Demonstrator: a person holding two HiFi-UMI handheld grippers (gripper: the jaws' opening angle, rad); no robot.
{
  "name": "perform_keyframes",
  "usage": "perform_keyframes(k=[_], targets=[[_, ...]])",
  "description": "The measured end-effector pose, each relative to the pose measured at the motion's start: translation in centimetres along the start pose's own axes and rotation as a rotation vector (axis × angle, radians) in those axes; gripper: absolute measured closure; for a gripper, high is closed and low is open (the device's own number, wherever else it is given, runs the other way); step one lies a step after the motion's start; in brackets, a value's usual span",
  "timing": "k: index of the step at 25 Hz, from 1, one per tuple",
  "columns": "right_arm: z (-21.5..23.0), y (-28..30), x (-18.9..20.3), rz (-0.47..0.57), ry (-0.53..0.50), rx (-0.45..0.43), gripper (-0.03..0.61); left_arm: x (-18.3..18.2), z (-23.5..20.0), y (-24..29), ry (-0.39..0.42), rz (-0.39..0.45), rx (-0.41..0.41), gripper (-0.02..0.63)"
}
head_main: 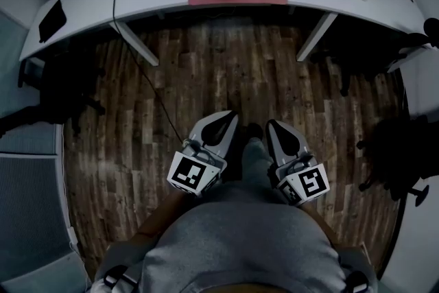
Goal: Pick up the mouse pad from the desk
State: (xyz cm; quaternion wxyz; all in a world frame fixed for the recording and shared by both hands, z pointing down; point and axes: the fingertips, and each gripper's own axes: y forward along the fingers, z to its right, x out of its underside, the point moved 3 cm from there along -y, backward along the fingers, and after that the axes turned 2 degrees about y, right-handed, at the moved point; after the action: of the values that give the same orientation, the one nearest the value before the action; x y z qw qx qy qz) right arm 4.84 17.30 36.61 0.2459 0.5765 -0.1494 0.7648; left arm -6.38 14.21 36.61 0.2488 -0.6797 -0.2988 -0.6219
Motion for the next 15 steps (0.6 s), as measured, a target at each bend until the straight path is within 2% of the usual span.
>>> perform_keyframes(k=[15], targets=[[13.0,13.1,-7.0,-0.027,-0.020,-0.108,0.577,-3.5,-9.6,15.5,-0.005,0.034,-0.114,0.614]])
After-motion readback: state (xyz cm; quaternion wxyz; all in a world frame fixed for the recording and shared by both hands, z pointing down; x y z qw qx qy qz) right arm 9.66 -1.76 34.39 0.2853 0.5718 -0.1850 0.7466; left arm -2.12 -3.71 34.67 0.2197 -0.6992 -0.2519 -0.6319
